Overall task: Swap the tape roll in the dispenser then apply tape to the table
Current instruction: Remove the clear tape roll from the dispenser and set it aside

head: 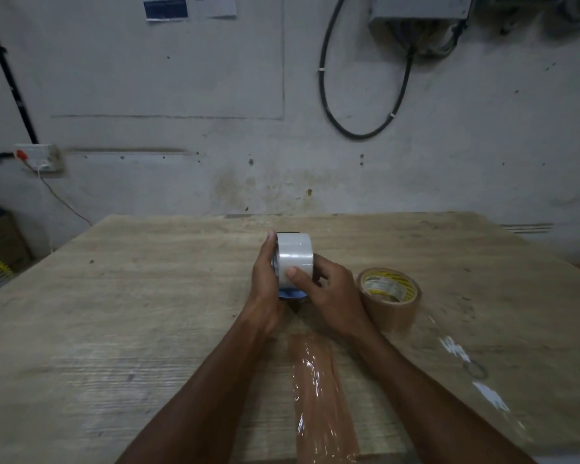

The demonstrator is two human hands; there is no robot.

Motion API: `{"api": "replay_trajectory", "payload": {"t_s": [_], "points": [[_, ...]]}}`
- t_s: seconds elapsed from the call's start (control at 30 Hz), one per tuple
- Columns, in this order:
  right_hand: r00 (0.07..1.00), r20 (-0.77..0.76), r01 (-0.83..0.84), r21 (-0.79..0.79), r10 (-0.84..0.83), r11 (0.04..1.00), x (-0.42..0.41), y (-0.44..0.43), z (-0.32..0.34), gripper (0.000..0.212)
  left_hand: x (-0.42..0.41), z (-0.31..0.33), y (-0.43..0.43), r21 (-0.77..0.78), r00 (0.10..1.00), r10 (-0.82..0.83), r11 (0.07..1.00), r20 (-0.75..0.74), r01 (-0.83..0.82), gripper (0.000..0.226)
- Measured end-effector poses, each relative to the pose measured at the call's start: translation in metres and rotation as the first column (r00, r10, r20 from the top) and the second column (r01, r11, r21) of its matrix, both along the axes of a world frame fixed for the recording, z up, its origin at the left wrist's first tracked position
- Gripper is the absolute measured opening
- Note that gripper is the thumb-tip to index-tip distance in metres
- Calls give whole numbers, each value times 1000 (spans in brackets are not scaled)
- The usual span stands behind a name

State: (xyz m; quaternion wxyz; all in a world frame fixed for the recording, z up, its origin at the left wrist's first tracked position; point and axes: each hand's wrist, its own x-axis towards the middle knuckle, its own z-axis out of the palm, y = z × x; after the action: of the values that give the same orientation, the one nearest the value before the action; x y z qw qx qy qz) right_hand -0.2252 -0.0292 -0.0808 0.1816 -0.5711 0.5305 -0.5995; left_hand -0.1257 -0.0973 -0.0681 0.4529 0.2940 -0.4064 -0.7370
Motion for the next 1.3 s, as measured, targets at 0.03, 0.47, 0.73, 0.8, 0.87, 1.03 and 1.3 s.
{"api": "replay_trajectory", "payload": {"t_s": [0.03,0.47,0.73,0.8,0.87,1.03,1.3], "points": [[1000,15,-3,0,3,1000,1,0,0,23,-1,0,1,-1,1000,-3,1000,0,3,54],[987,152,51,-25,-47,998,6,-4,-1,24,1,2,1,33,998,16,999,-61,-14,52],[993,104,54,-41,-49,998,9,-2,3,8,1,0,-1,34,999,24,999,-46,-22,56],[996,82,36,-24,-33,999,10,-1,5,9,2,-2,-1,44,999,20,999,-48,-18,61],[997,71,30,-23,-29,999,11,-1,6,6,2,-2,-1,62,999,36,998,-39,-34,68],[987,155,42,-65,-32,997,14,-2,10,12,0,-2,0,72,1000,11,997,-13,-10,69],[978,131,171,-67,-162,983,12,-17,46,14,-6,7,7,161,989,-22,986,-146,46,47]]}}
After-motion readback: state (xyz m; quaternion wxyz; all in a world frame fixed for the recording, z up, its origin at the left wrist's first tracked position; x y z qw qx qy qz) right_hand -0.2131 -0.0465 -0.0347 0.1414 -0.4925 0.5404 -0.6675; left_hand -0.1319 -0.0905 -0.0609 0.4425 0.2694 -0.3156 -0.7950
